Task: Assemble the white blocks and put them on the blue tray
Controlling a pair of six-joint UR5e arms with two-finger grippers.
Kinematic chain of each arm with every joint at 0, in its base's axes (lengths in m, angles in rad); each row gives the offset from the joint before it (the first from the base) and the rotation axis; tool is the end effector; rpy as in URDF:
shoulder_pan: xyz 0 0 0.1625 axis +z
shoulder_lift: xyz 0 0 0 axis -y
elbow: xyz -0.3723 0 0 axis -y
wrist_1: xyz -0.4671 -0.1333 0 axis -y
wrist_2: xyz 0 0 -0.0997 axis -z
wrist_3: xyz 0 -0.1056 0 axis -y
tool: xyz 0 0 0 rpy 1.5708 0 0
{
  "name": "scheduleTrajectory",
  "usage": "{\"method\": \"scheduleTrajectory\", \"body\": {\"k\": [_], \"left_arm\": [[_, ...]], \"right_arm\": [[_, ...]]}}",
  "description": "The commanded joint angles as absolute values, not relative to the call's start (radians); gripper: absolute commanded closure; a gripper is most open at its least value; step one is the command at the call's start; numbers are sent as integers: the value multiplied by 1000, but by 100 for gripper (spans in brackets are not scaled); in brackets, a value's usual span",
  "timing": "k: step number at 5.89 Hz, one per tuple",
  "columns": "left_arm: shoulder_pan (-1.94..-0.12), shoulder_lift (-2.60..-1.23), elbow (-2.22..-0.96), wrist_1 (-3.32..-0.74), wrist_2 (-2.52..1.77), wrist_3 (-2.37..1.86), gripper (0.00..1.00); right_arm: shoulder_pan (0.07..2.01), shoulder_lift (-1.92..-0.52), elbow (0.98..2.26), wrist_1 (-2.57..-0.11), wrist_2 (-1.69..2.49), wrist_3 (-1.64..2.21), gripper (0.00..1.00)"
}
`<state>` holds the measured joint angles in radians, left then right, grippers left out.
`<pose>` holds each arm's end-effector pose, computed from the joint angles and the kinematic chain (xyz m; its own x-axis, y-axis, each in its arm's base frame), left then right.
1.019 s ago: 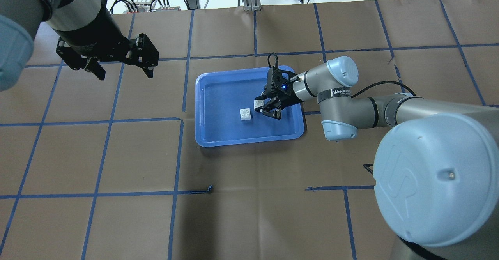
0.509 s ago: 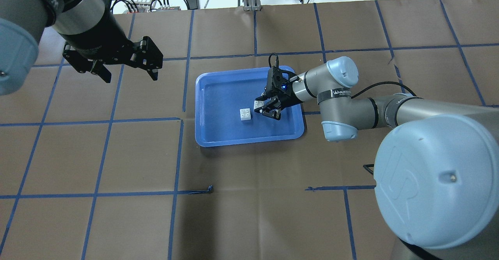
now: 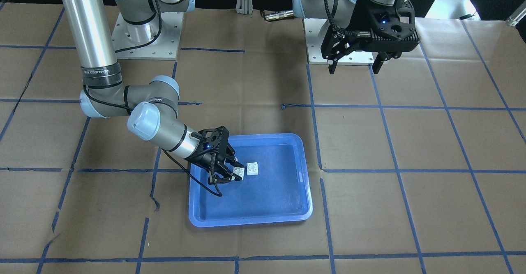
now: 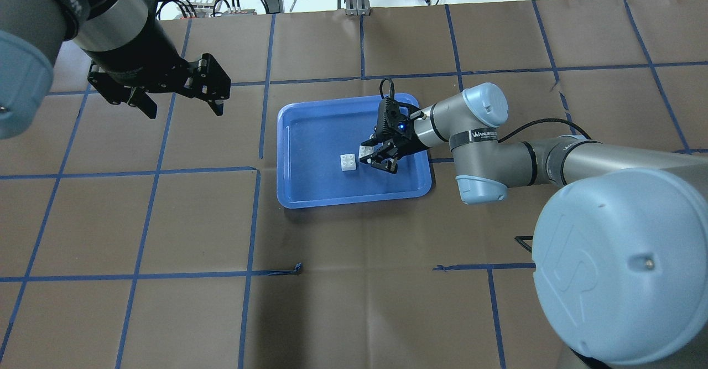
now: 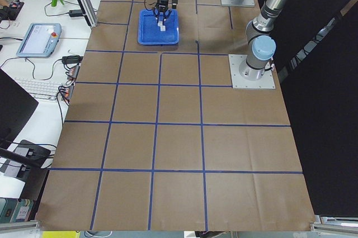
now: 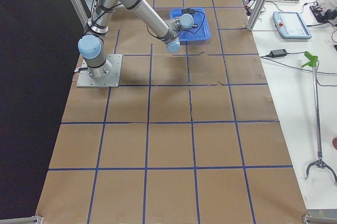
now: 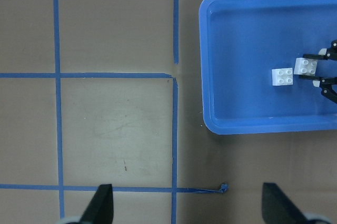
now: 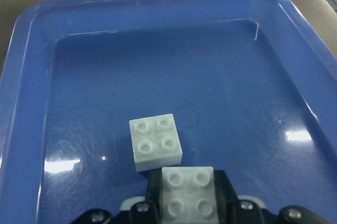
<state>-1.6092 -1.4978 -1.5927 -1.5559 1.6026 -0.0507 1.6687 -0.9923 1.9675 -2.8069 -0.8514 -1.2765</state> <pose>-0.1508 -0.5404 0.4589 -0.9995 -0.0143 -0.0283 -0.0124 0.9976 -0.0675 0.2588 -0.5598 0.0365 -0.1219 -0.9906 0.0622 -0.7279 0.0467 -0.6841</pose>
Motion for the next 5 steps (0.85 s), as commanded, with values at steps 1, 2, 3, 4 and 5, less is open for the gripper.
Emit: {"method": "scheduleTrajectory", "body": {"k": [1, 2, 3, 4, 5], "left_arm": [[-1609, -1497, -1592, -1555, 1601, -51, 1], [-1609, -1496, -1592, -1555, 1601, -51, 1], [-1609, -1496, -1592, -1555, 1600, -51, 1], [-1609, -1496, -1591, -1555, 1600, -51, 1], [-1609, -1494, -1591, -1555, 1598, -51, 1]], "right_arm": [[1677, -997, 1970, -2806, -851, -1269, 74], [1678, -996, 1971, -2806, -853, -1269, 74], [1678, -996, 1979, -2806, -853, -1269, 74], [1678, -996, 1989, -2806, -853, -1272, 74], [1681, -996, 1991, -2806, -851, -1272, 74]]}}
